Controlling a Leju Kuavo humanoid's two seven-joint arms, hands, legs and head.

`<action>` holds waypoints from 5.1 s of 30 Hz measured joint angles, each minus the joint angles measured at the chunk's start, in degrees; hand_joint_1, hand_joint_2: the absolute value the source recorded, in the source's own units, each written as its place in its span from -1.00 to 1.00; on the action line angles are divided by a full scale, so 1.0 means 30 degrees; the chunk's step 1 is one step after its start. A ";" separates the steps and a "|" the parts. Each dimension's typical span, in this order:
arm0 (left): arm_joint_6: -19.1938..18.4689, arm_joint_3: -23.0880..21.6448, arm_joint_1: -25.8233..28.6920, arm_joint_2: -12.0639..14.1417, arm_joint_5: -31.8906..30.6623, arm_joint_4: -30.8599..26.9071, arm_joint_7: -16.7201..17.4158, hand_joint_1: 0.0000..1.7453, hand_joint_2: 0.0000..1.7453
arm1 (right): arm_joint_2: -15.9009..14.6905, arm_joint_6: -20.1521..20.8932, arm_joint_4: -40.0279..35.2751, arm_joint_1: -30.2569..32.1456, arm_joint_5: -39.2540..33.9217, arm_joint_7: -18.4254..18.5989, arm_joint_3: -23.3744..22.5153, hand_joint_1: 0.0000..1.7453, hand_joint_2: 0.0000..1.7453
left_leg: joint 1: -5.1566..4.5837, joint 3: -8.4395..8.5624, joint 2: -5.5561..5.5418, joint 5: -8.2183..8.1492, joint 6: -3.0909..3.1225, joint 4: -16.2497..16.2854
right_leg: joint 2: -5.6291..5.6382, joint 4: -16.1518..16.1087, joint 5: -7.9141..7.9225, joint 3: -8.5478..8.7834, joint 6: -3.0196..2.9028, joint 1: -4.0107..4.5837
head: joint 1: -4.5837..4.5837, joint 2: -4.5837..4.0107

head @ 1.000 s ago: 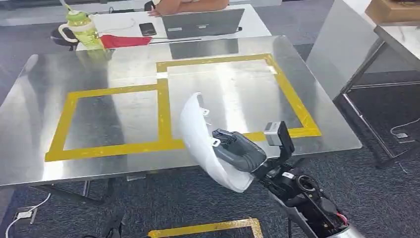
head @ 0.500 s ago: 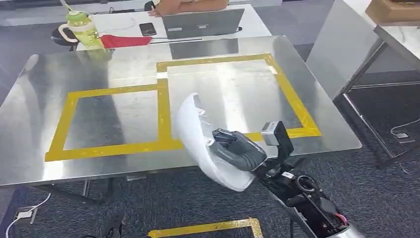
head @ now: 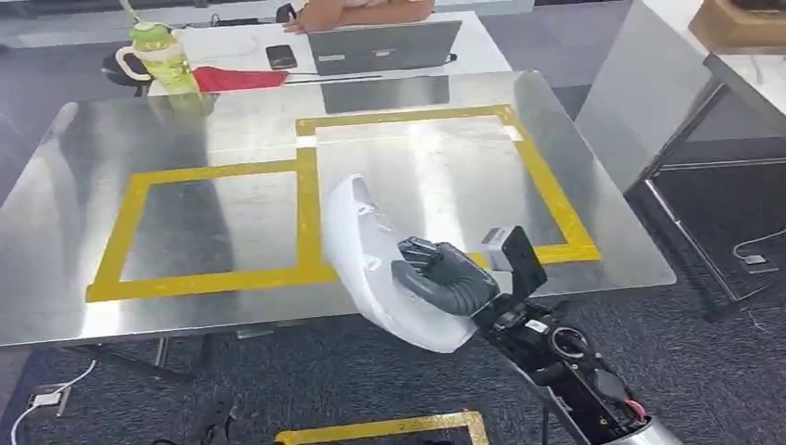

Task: Take the parts from the cabinet and place them on the table.

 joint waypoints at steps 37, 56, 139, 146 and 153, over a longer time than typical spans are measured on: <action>0.0029 0.0000 -0.0122 0.0073 -0.0007 0.0000 -0.0044 -1.00 1.00 | 0.0182 0.0852 0.0670 -0.0367 -0.0335 -0.0167 0.0342 1.00 1.00 | -0.0980 -0.2253 0.0176 0.0292 0.0614 0.1711 | -0.0352 -0.3421 0.0065 0.2178 -0.0406 0.0231 | -0.0204 0.0000; 0.0007 0.0000 -0.0121 0.0080 -0.0007 0.0000 -0.0058 -1.00 1.00 | 0.0299 0.0852 0.0787 -0.0373 -0.0335 -0.0204 0.0437 1.00 1.00 | -0.0325 -0.2955 0.0134 -0.1524 -0.0572 0.4365 | -0.0004 -0.2895 0.0174 0.1712 -0.1386 0.0333 | -0.0438 0.0000; -0.0168 0.0000 -0.0346 0.0211 -0.0335 0.0000 0.0044 -1.00 1.00 | 0.0423 0.2819 0.1406 -0.0592 -0.0874 -0.0342 0.0758 1.00 1.00 | -0.0664 -0.1791 0.0213 0.0706 0.0470 0.0961 | -0.0180 0.3137 -0.3024 -0.0716 -0.0741 0.0644 | -0.0124 0.0000; -0.0168 0.0000 -0.0337 0.0175 -0.0335 0.0000 0.0007 -1.00 1.00 | 0.0423 0.2856 0.1472 -0.0692 -0.0874 -0.0306 0.0837 1.00 1.00 | -0.0749 -0.1809 -0.0255 0.0606 0.0174 0.1162 | 0.0162 -0.3144 0.0094 0.2053 -0.1085 0.0676 | 0.0015 0.0000; -0.0168 0.0000 -0.0313 0.0189 -0.0335 0.0000 0.0007 -1.00 1.00 | 0.0474 0.2943 0.1479 -0.0796 -0.0874 -0.0298 0.0838 1.00 1.00 | -0.0572 -0.4088 0.0132 -0.1959 -0.0536 0.6076 | -0.0164 -0.3442 0.0286 0.2147 -0.1686 0.0612 | -0.0365 0.0000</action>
